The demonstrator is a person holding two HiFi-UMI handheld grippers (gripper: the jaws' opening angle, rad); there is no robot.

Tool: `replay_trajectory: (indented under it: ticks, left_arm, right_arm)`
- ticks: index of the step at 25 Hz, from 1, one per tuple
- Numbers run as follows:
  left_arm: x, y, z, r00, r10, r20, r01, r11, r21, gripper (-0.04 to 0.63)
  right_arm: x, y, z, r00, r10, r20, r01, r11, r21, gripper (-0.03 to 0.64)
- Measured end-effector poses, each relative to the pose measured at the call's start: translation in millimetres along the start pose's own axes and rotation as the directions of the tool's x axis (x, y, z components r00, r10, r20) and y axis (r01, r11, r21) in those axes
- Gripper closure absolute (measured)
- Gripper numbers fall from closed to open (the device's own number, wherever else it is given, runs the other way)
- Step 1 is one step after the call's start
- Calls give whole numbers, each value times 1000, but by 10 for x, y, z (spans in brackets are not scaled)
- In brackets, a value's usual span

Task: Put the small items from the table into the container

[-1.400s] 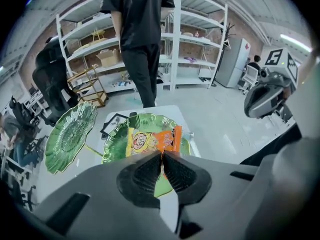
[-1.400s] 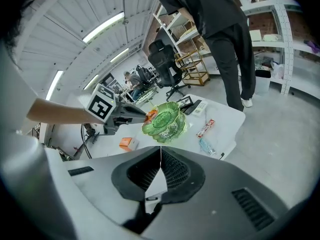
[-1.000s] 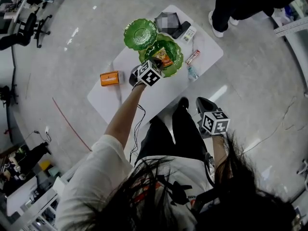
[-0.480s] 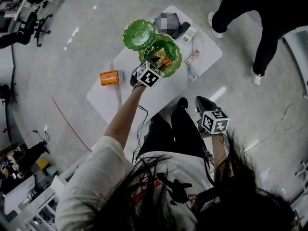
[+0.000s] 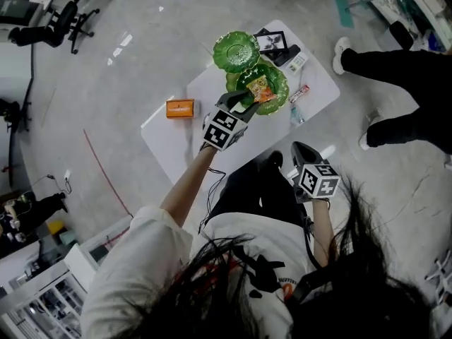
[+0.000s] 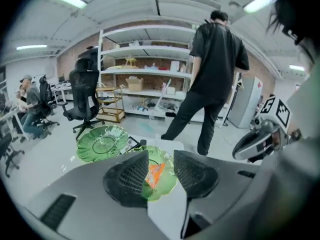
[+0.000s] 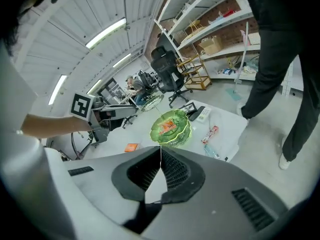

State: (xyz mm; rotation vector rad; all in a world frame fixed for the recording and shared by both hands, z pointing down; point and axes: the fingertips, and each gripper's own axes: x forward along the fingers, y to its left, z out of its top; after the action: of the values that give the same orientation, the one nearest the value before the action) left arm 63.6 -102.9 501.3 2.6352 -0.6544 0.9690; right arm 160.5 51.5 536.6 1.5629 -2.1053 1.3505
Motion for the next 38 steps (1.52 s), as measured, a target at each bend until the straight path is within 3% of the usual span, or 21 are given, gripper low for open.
replay_trajectory:
  ticks: [3, 12, 17, 27, 38]
  left_arm:
    - [-301, -49, 105, 996, 19, 84, -12, 997, -83, 445]
    - [-1015, -212, 223, 969, 43, 244, 14, 973, -229, 451]
    - [-1328, -192, 162, 955, 58, 290, 25, 962, -273, 554]
    - [-1580, -104, -15, 951, 59, 302, 38, 952, -304, 584]
    - [-1697, -41, -127, 957, -6, 291, 81, 966, -247, 586]
  right_arm:
    - [-41, 169, 89, 1000, 5, 19, -5, 1000, -7, 601]
    - [-60, 701, 388, 995, 24, 96, -20, 999, -35, 601]
    - [-68, 1010, 499, 992, 37, 121, -28, 997, -76, 601]
    - [-46, 1321, 648, 988, 30, 151, -9, 990, -139, 601]
    - [12, 1517, 556, 986, -9, 165, 30, 992, -125, 601]
